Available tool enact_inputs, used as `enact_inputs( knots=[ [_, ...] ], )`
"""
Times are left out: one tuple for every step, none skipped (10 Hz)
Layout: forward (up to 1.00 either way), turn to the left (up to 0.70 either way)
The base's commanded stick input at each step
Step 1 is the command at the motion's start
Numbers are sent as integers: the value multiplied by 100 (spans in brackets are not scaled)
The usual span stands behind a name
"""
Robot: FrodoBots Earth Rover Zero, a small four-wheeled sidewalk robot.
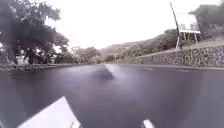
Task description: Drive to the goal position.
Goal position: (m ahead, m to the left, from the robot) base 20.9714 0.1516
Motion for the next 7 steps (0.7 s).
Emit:
enact_inputs(
  knots=[
    [70, 0],
    [70, 0],
    [70, 0],
    [70, 0],
    [70, 0],
    [70, 0],
    [70, 0]
  ],
)
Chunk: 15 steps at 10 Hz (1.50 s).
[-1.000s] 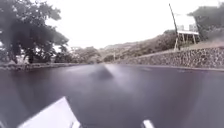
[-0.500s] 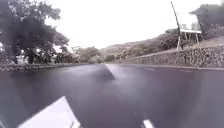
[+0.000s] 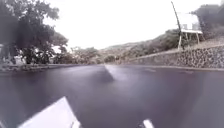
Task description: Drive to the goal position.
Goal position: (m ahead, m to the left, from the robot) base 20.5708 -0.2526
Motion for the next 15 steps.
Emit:
enact_inputs(
  knots=[
    [70, 0],
    [70, 0],
    [70, 0],
    [70, 0],
    [70, 0],
    [70, 0],
    [70, 0],
    [70, 0],
    [70, 0],
    [70, 0],
    [70, 0],
    [70, 0],
    [70, 0],
    [70, 0],
    [70, 0]
  ],
)
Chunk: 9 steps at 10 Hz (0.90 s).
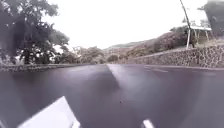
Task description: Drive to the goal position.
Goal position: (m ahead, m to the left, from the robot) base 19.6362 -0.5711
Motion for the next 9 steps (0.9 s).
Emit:
enact_inputs(
  knots=[
    [70, 0],
    [70, 0],
    [70, 0],
    [70, 0],
    [70, 0],
    [70, 0],
    [70, 0],
    [70, 0],
    [70, 0]
  ],
)
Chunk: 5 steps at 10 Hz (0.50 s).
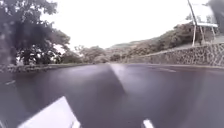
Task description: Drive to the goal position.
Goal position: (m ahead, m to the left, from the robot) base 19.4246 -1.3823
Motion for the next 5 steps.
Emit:
enact_inputs(
  knots=[
    [70, 0],
    [70, 0],
    [70, 0],
    [70, 0],
    [70, 0]
  ],
)
